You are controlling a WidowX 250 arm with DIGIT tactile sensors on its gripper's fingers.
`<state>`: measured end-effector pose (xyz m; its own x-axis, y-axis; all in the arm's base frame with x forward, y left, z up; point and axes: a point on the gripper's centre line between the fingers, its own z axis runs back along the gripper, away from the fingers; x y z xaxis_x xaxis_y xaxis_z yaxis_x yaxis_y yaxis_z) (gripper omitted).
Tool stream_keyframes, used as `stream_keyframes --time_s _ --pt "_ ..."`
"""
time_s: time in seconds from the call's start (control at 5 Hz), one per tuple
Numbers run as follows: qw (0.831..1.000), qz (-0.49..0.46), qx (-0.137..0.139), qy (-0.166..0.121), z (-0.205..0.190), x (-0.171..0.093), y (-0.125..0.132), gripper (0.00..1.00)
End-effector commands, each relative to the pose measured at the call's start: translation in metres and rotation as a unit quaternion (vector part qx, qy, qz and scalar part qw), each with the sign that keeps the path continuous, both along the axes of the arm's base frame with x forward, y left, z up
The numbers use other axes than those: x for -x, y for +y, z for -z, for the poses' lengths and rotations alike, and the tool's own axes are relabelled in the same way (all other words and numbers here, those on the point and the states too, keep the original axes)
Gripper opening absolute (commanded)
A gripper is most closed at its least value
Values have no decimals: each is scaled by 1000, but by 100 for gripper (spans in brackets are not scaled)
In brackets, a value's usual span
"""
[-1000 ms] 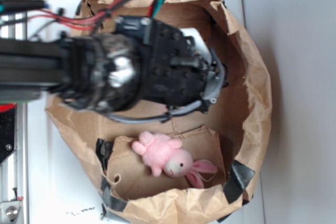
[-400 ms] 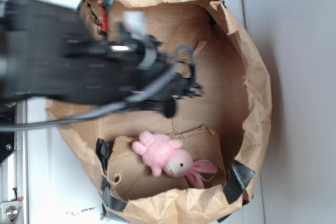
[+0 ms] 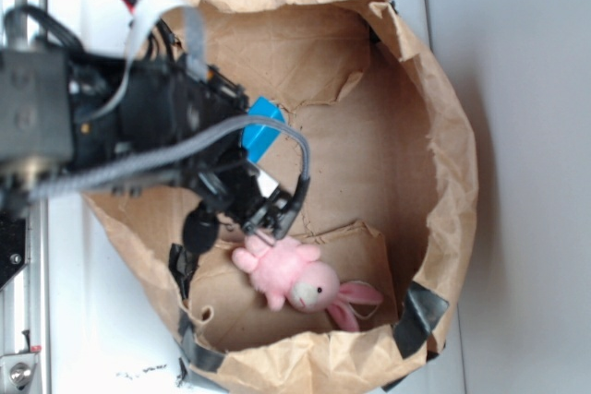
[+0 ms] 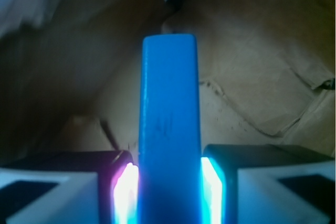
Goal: Grab the blue block.
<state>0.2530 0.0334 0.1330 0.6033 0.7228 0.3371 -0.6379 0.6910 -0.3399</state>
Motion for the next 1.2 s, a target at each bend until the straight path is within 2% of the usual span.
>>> stream_keyframes --time_s 0.0,0.2,0.4,0.6,0.8,1.0 --pt "992 14 51 115 -43 -25 33 0" --pt "988 40 41 142 -54 -19 28 0" --pt "990 73 6 124 -66 -8 15 0" --pt "985 94 -44 135 -57 -3 -1 0" --pt "987 87 -57 123 -59 -3 -1 0" --pt "991 49 -58 109 -57 -2 2 0"
